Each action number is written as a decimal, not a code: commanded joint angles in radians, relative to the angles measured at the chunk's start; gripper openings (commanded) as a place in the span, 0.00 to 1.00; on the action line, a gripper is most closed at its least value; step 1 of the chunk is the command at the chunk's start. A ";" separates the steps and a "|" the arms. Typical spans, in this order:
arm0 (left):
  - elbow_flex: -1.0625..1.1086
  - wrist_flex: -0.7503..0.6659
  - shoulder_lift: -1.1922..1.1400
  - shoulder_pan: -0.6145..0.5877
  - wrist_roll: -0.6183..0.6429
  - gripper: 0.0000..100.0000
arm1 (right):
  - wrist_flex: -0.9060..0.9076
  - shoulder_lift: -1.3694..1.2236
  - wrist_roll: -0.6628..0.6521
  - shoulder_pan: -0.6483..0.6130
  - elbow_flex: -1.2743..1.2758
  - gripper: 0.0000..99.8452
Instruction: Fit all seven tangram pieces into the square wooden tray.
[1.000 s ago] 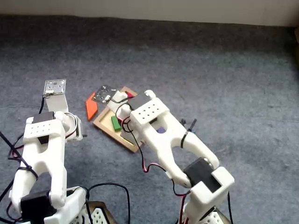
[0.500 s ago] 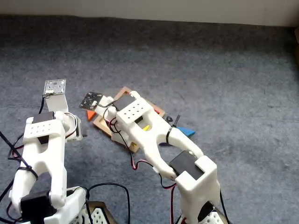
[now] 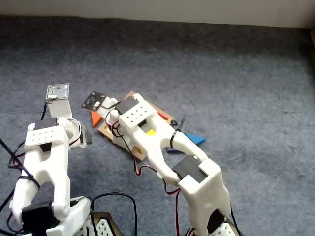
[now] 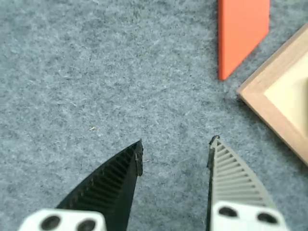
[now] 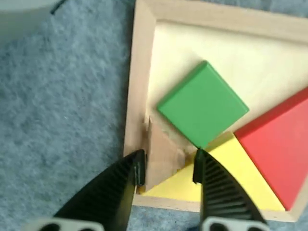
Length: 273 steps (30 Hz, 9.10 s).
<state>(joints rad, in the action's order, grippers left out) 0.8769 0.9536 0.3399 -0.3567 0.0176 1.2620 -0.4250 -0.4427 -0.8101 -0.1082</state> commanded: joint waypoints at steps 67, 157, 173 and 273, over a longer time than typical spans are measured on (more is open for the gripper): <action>-0.001 -0.012 0.033 -0.007 0.003 0.23 | -0.143 -0.077 0.129 0.082 -0.191 0.05; 0.031 -0.101 0.033 0.019 0.005 0.23 | -0.062 0.553 0.238 0.501 0.432 0.18; 0.041 -0.106 0.033 0.019 0.003 0.23 | -0.188 0.576 -0.258 0.544 0.661 0.18; 0.045 -0.104 0.033 0.021 0.003 0.23 | -0.174 0.595 -0.183 0.159 0.295 0.16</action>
<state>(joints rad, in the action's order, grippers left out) 0.9260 0.8600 0.3399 -0.3567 0.0176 1.0533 0.0706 -0.7158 -0.6720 0.2509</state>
